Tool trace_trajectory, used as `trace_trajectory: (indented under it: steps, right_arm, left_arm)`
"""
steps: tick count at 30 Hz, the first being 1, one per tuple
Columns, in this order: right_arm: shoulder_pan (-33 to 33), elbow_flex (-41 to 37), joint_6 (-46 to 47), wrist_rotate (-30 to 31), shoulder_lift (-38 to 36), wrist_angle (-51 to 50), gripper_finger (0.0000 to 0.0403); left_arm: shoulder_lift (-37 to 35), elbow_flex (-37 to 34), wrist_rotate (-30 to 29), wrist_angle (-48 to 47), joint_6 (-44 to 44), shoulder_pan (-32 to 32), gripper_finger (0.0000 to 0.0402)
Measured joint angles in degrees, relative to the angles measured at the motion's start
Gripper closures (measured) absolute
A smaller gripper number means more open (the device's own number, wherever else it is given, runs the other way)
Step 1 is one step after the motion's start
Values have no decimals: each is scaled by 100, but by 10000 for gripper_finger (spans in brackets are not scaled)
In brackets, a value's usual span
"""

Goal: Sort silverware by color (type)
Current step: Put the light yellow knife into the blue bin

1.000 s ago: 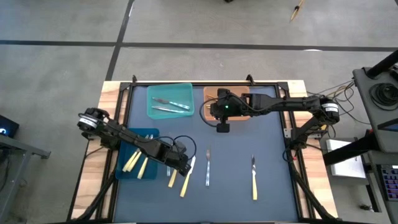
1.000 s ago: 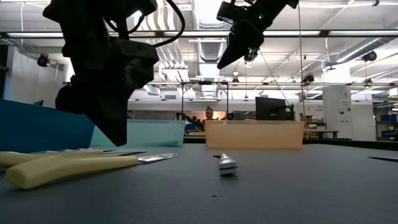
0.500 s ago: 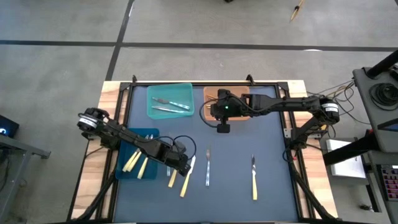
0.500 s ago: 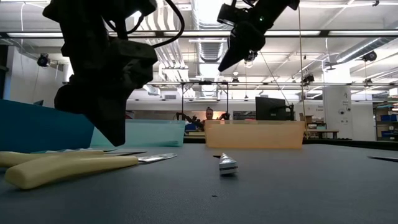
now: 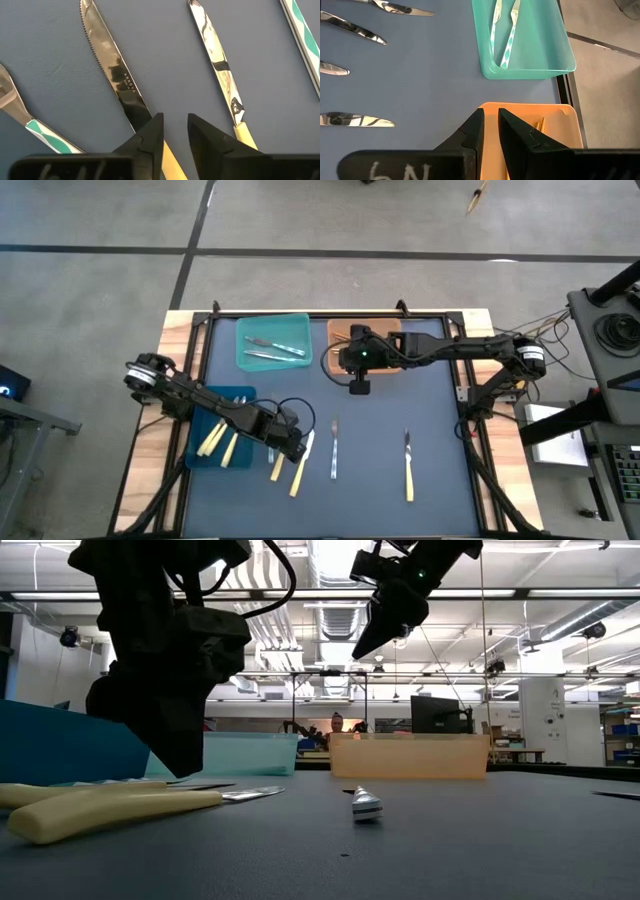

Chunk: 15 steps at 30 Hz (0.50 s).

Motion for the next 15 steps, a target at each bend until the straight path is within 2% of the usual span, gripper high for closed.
trace_trajectory:
  steps: [5, 15]
  right_arm:
    - [0, -9, 0, 2, 0, 2, 355]
    - [0, -62, 0, 2, 0, 131, 355]
  left_arm:
    - [-2, 0, 1, -22, -26, 0, 303]
    - [-7, -4, -50, -269, -61, 0, 300]
